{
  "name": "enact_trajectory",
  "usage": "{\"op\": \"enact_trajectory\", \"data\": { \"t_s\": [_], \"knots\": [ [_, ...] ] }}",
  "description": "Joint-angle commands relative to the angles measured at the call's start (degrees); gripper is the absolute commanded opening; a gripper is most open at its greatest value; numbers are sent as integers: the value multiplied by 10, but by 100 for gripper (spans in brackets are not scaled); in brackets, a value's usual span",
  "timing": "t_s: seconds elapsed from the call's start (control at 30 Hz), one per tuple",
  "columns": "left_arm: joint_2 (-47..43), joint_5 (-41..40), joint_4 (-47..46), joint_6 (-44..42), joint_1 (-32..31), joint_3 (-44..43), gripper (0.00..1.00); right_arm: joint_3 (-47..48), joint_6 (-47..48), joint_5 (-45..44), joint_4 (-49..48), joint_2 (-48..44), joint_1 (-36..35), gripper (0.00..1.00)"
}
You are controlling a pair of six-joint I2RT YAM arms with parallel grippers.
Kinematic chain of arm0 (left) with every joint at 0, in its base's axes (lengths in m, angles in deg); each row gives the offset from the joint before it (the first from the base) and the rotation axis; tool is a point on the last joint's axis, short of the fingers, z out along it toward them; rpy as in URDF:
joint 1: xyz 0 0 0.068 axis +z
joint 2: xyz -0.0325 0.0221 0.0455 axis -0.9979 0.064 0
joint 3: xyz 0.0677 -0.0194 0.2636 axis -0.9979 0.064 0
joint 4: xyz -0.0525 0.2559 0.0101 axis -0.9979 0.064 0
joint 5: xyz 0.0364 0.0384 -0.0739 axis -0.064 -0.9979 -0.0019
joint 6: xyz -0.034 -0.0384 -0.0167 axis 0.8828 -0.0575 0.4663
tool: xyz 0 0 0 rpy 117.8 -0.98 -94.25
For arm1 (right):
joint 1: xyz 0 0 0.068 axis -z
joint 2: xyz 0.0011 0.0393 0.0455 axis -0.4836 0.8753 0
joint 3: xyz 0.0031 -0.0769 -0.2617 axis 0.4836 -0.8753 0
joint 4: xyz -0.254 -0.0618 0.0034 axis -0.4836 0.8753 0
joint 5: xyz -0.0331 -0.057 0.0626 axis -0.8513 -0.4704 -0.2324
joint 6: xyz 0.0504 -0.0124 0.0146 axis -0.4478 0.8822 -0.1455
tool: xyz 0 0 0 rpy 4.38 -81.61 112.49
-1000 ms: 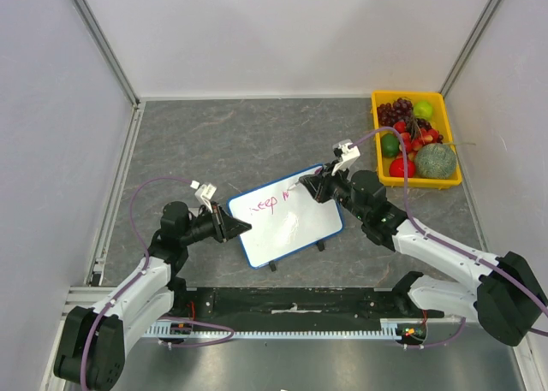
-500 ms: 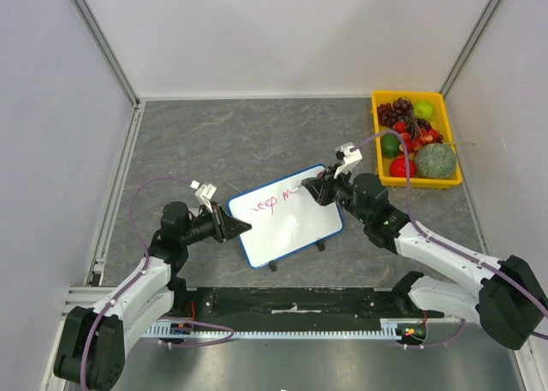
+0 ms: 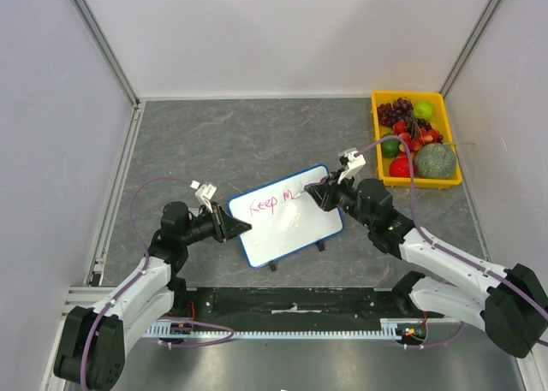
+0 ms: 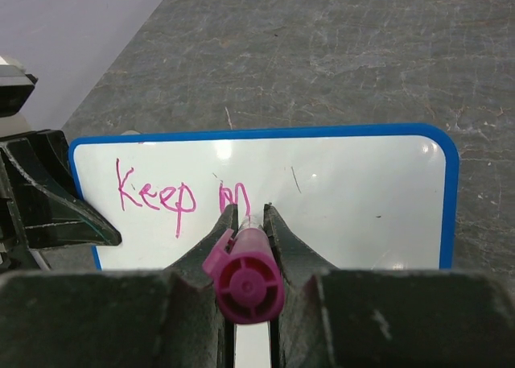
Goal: Write a sentence on the whiteboard
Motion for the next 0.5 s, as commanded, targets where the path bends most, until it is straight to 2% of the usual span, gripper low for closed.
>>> {"op": "enact_trajectory", "data": {
  "t_s": [0.0,0.13,0.47],
  "knots": [
    [-2,-30,-12,-44,2,4,2,42,6,-9,1,-23,3,0],
    [-4,-30,-11,-44,2,4,2,57,14,-38,5,-20,5,0],
    [-3,-30,-12,-44,2,4,2,56,12,-42,-9,21,13,0]
  ]
}}
